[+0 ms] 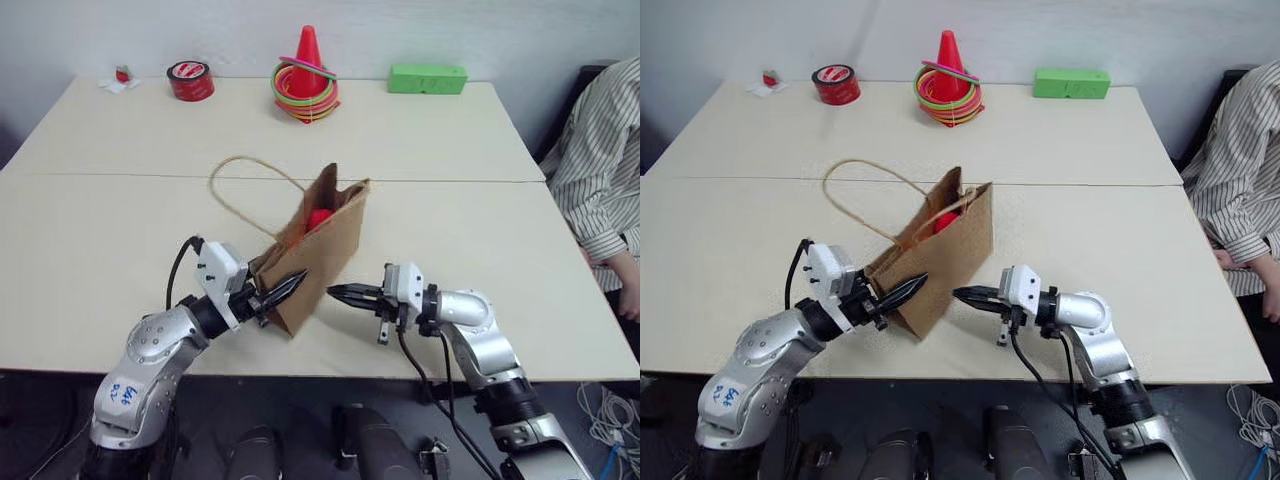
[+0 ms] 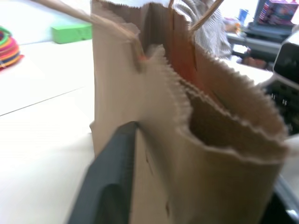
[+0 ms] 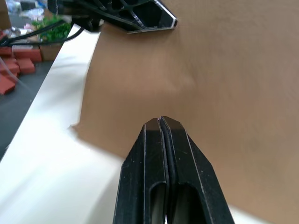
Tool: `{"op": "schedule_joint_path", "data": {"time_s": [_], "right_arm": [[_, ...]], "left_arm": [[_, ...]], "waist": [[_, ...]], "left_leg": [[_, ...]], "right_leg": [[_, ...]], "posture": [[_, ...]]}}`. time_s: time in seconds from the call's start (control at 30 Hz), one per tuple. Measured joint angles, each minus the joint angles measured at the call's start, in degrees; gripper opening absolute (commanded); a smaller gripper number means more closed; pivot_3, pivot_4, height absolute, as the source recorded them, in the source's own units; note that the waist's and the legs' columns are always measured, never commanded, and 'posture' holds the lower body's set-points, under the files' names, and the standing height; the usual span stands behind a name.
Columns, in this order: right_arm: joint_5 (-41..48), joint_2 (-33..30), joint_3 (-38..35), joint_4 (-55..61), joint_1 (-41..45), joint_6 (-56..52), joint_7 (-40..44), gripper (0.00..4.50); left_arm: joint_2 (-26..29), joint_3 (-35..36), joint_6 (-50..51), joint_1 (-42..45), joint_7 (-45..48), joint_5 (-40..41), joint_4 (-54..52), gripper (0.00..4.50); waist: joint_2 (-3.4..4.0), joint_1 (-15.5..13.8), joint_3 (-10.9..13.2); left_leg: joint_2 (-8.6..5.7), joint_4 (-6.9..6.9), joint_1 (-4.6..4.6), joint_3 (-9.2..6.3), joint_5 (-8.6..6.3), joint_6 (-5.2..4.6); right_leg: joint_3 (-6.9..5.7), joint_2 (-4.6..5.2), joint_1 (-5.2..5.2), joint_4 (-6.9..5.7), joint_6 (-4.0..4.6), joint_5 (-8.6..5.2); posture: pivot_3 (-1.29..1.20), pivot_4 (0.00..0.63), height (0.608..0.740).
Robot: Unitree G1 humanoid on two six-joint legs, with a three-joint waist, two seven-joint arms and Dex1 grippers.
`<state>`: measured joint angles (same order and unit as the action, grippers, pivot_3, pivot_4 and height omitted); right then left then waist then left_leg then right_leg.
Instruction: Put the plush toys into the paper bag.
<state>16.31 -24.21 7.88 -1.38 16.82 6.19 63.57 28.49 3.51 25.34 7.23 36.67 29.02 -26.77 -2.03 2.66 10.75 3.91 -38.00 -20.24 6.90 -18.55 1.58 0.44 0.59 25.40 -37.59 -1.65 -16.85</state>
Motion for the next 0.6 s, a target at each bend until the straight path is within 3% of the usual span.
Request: {"op": "schedule_joint_path", "data": {"time_s": [0.13,0.33,0.6], "right_arm": [[3.0,-7.1,-5.7,3.7,-4.0,-4.8,-0.6,0.0],[5.6,-15.4,-15.2,5.1,-7.5,-7.9,-1.1,0.0],[9.5,-20.8,-23.2,10.9,-16.3,-8.0,1.7,0.0]], "left_arm": [[5.0,0.7,-0.1,5.2,11.2,3.7,6.5,0.02],[8.4,-2.0,-1.3,17.9,29.8,7.5,18.7,0.02],[6.0,-9.6,-15.3,32.1,46.6,-1.9,42.8,0.02]], "waist": [[0.0,-0.6,0.0],[0.02,-0.9,0.0],[0.03,-1.0,0.0]], "left_leg": [[-0.03,-0.02,0.0,0.02,0.01,0.02],[-0.18,-0.03,0.0,0.06,0.08,0.15],[-0.21,-0.04,-0.04,0.06,0.1,0.18]], "right_leg": [[-0.01,-0.02,0.0,0.02,0.0,0.0],[0.01,-0.11,0.0,0.05,-0.01,-0.01],[-0.01,-0.16,0.0,0.08,-0.04,-0.02]], "posture": [[0.0,0.15,0.74],[0.0,0.15,0.74],[0.0,0.15,0.74]]}}
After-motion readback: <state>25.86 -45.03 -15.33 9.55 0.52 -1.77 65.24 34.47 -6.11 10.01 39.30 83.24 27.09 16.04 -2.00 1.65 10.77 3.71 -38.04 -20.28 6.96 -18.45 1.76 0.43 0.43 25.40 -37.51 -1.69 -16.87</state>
